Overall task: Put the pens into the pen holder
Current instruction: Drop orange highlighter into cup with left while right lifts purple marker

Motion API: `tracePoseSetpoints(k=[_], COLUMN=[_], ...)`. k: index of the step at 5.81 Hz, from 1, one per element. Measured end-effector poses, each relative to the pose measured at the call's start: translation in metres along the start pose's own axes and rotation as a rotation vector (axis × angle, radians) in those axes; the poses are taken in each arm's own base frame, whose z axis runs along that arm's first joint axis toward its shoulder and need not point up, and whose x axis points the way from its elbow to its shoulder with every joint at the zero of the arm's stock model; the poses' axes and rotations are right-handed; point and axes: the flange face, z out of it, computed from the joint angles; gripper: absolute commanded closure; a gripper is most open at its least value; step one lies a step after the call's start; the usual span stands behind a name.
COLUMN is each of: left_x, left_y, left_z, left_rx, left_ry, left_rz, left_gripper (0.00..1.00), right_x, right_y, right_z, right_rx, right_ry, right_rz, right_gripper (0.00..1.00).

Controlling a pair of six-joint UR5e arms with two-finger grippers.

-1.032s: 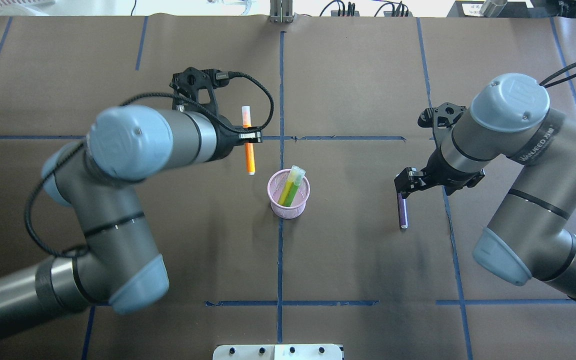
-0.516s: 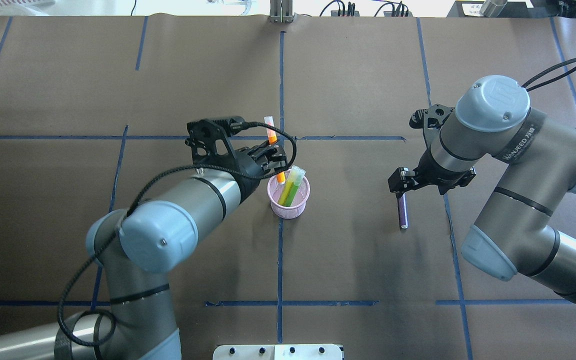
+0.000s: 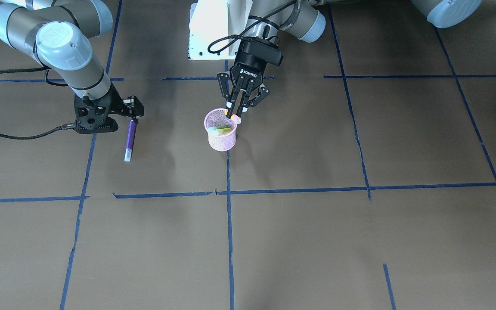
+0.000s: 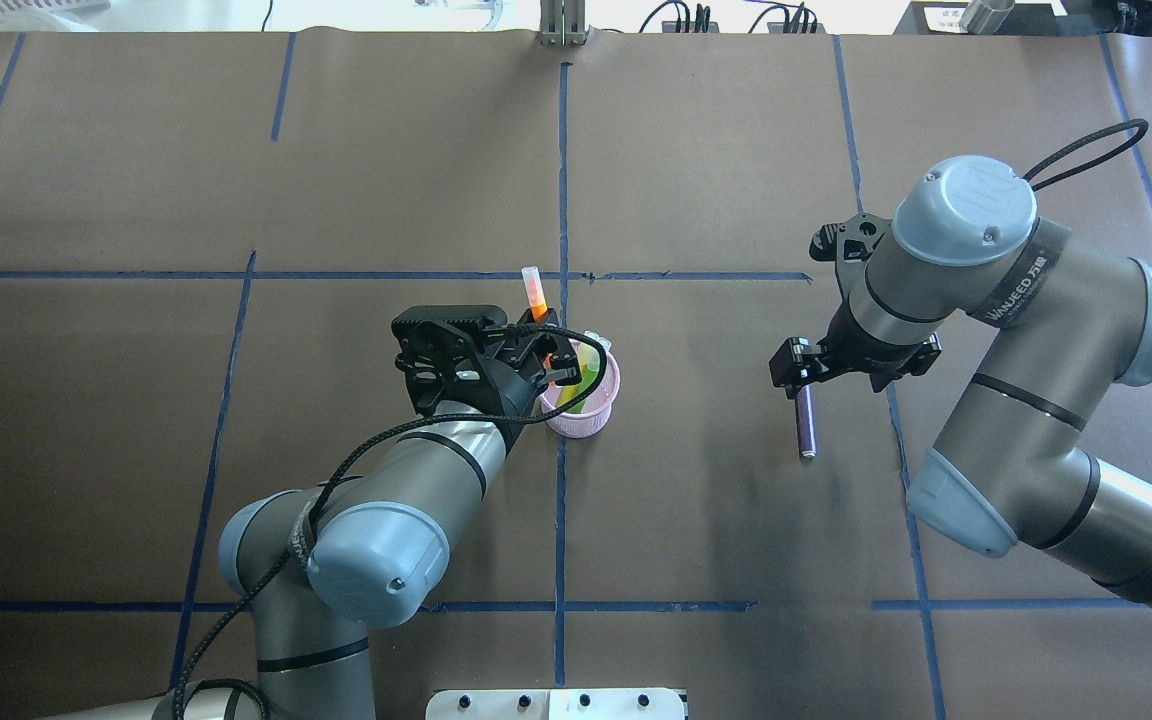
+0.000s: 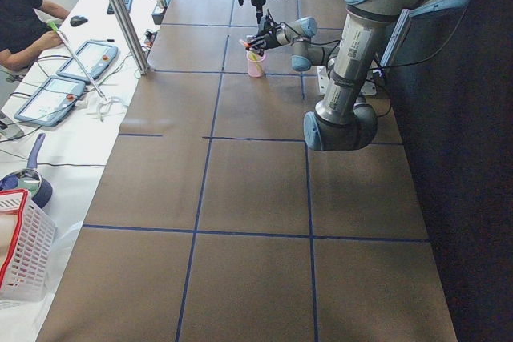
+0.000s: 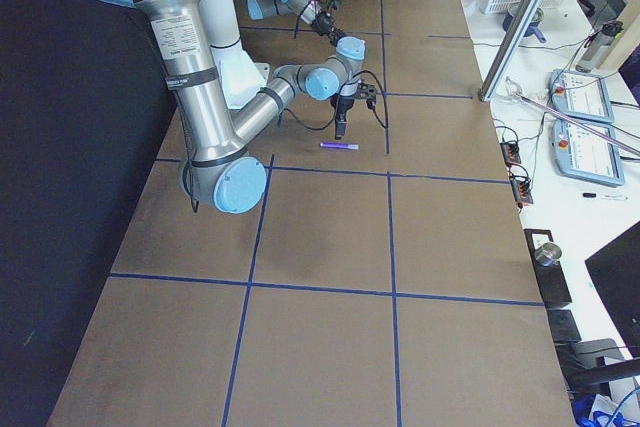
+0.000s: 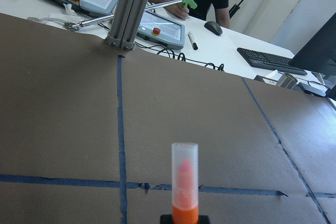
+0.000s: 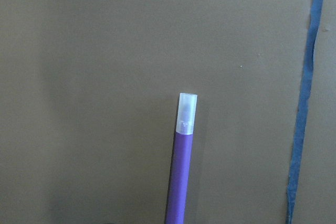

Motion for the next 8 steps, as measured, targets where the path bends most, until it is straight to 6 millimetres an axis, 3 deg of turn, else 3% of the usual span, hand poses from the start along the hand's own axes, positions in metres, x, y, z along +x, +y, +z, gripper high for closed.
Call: tracePoseSetpoints(k=[1,2,3,4,5,6,7,8], left_x=[0.0,0.001,0.005,0.011,0.019,0.029,0.027,0.002], left_y=[0.004,0.009,0.014,0.015,0.008,-0.013,-0.035,-0.046], left_z=[0.002,0.003,0.001,-0.002,-0.011,-0.025,-0.034,-0.028], left_rx=[0.004,0.001,-0.006,-0.013,-0.012,-0.021,-0.054,-0.11], left_ry=[-0.005,-0.001,0.012,0.024,0.047,0.091,0.13,0.126], left_rz=[0.001,-0.001,-0.009,-0.014,-0.03,-0.049,-0.037,0.012], left_gripper=[0.68,0.18,0.12,0.23,0.21,0.21,0.2,0.21], right_x=[-0.003,-0.005,-0.004,-0.003,-0.004,-0.006,-0.01,-0.011], right_y=[0.0,-0.002,-0.006,-0.008,-0.007,-0.006,-0.005,-0.009], right_z=[0.006,0.015,0.023,0.028,0.031,0.035,0.042,0.053], right_rx=[-0.007,-0.008,-0.007,-0.008,-0.008,0.004,0.031,0.058], right_ry=[0.003,0.0,-0.005,-0.004,-0.001,0.009,0.013,-0.004], right_rz=[-0.003,-0.008,-0.012,-0.011,-0.011,-0.015,-0.012,0.01], right_gripper=[0.02,0.02,0.02,0.02,0.01,0.01,0.01,0.02])
